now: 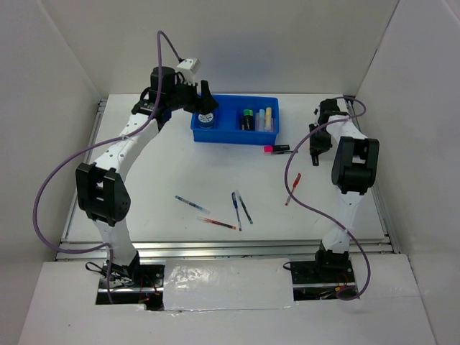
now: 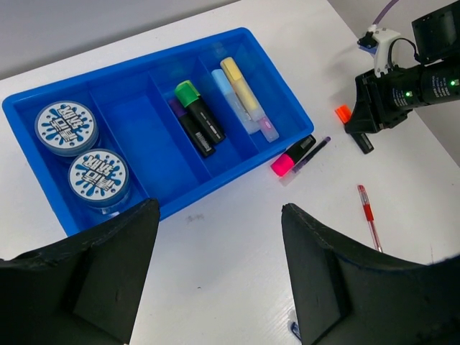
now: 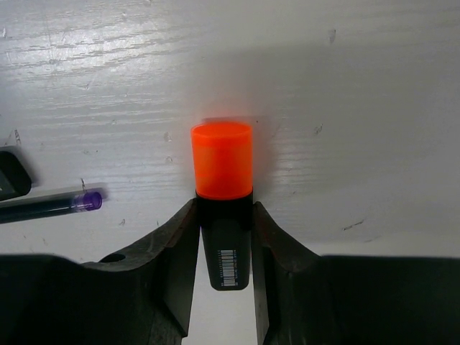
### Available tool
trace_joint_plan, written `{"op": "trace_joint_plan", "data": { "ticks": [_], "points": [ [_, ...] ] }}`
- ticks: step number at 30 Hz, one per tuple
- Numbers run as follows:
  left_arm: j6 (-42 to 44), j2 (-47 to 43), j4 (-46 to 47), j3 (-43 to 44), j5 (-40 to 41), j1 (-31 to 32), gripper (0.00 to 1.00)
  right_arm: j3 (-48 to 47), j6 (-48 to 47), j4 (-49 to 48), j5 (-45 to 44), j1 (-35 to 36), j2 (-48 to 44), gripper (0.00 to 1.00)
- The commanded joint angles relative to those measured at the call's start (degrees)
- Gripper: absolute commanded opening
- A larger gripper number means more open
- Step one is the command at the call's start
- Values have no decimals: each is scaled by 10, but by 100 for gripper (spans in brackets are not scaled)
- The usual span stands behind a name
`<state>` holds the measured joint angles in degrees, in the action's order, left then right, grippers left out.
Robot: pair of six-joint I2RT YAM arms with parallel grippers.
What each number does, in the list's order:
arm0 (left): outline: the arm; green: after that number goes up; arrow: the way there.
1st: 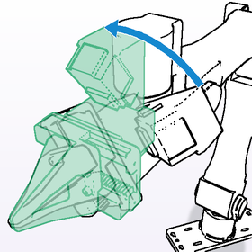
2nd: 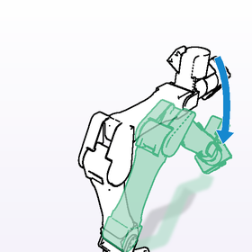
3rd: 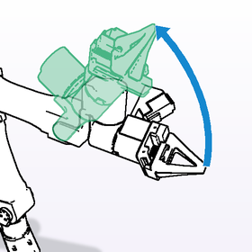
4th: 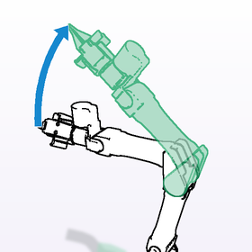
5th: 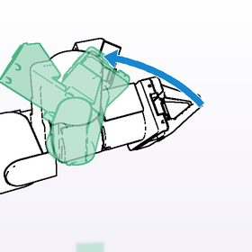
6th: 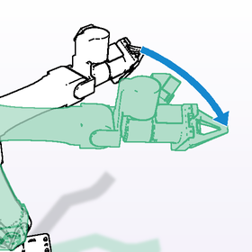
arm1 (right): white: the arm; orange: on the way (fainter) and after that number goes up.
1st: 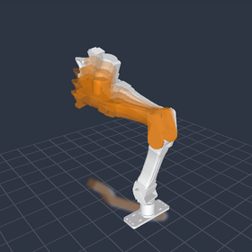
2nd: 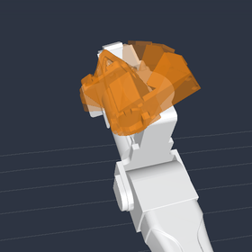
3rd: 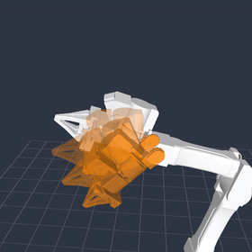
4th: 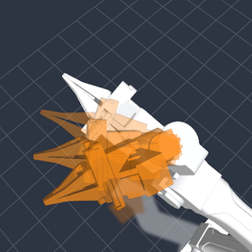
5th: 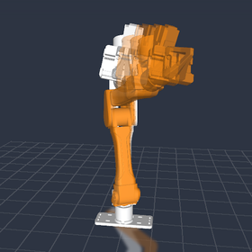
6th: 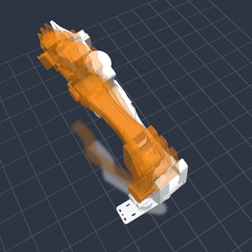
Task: Sort the stationery into containers
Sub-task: Pick up the pen from the center of the board, then place the pen in the storage box.
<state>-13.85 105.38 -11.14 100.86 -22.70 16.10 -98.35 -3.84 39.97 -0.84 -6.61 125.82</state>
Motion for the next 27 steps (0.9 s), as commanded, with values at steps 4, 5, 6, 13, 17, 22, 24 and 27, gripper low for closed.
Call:
{"op": "trace_joint_plan", "data": {
  "ticks": [4,5,6,13,17,22,24,27],
  "points": [
    [-3,-33,21,-8,-16,-13,81,-38,-3,16,19,37,-70,1],
    [-3,-34,21,-13,-15,-15,81,-47,0,20,22,45,-78,0],
    [-3,-33,23,-15,-16,-16,81,-74,2,22,27,62,-93,0],
    [-14,-30,33,-24,-22,-22,81,-236,61,7,40,145,-94,0],
    [-16,-26,40,-26,-20,-26,81,-258,61,-55,28,200,-70,0],
    [-31,-27,51,-38,-13,-33,81,-334,78,-104,32,232,11,0],
    [-33,-33,53,-44,-12,-34,81,-366,88,-118,27,241,47,0],
    [-40,-40,56,-64,-9,-40,81,-367,102,-140,25,248,72,0]
  ]
}}
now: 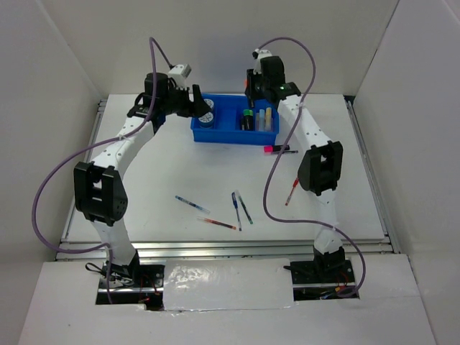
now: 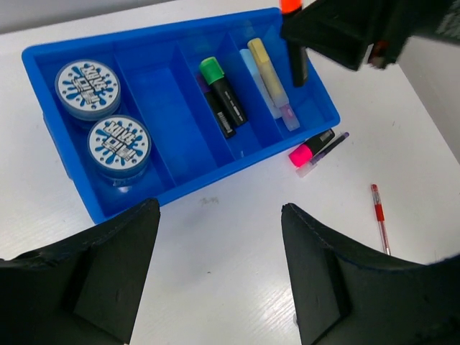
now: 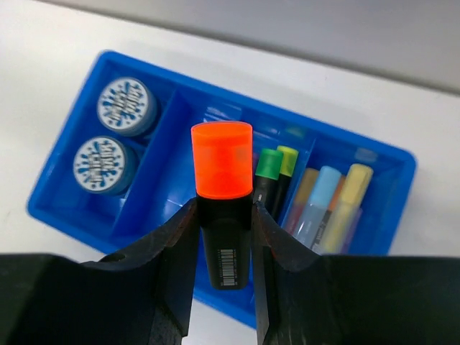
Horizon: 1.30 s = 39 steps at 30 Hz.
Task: Sort the stationery into containers
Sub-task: Place the pen in the storage box.
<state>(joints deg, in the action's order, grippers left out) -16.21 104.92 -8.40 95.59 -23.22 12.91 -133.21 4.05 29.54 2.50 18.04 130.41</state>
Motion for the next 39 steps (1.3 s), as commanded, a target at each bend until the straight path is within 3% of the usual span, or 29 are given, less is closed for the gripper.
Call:
{"op": "trace_joint_plan", "data": {
  "ticks": [1,11,13,17,18,20,24,27,28,29,31,33,37,39],
  "points": [
    [-17,-37,28,-14,-5,-9,81,-10,29,-46,-8,2,30,0],
    [-56,-49,36,-59,6,-17,82,-18,66,-70,23,3,92,0],
    [-60,-52,32,-67,7,-17,82,-24,69,-72,25,5,102,5],
    [-69,-61,25,-86,7,-17,83,-21,69,-75,0,9,107,29],
    [-69,-67,27,-91,3,-17,83,-18,69,-76,-4,9,108,40],
    [-68,-74,25,-100,1,-17,84,-14,69,-75,-2,8,107,53],
    [-64,-85,20,-104,-9,-18,86,-9,62,-63,8,7,91,70],
    [-63,-90,21,-106,-21,-20,88,-9,50,-41,21,2,43,73],
    [-63,-93,22,-106,-25,-21,88,-6,53,-35,30,-9,26,70],
    [-62,-95,22,-107,-28,-22,88,0,57,-26,36,-19,7,53],
    [-64,-103,23,-110,-35,-24,87,38,79,-33,57,-59,-58,29],
    [-66,-110,24,-115,-38,-27,86,99,96,-40,70,-91,-118,19],
    [-64,-116,16,-119,-35,-31,85,140,71,-3,65,-167,-146,0],
    [-62,-118,13,-120,-31,-31,85,136,55,23,82,-176,-126,0]
  ]
}}
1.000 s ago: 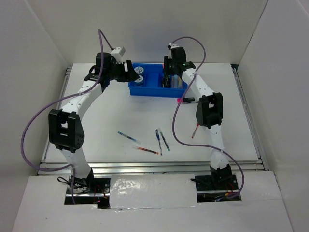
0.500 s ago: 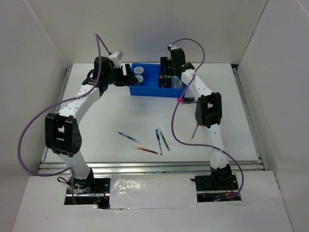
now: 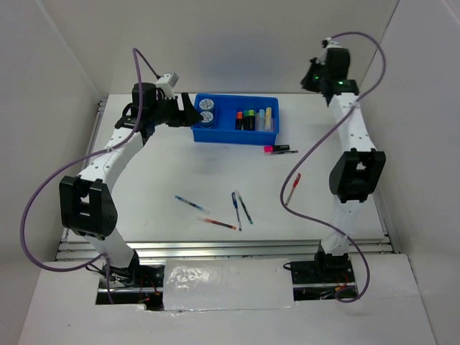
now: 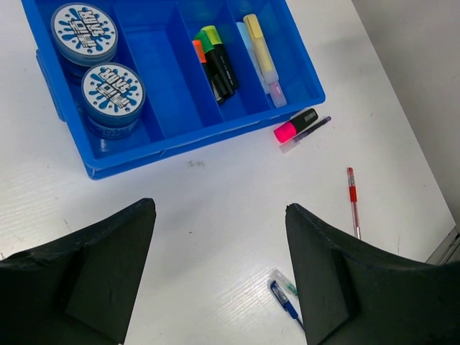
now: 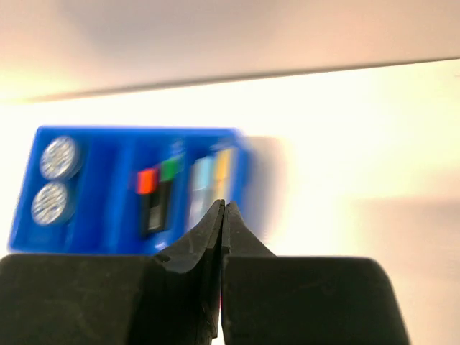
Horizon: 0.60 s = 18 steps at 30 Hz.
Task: Sort the stationery into containers
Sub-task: Place the pen in the storage box, then move the pen to the center of the board.
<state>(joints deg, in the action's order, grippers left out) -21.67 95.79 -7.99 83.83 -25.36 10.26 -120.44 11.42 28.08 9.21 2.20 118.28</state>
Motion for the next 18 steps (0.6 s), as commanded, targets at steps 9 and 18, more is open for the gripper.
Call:
{"op": "trace_joint_plan", "data": {
  "ticks": [9,18],
  "points": [
    [1,-44,-12,0,-5,-16,84,-3,-9,94,145,-89,99,0],
    [0,-48,-11,-10,-21,-27,84,-20,5,102,258,-113,179,0]
  ]
}}
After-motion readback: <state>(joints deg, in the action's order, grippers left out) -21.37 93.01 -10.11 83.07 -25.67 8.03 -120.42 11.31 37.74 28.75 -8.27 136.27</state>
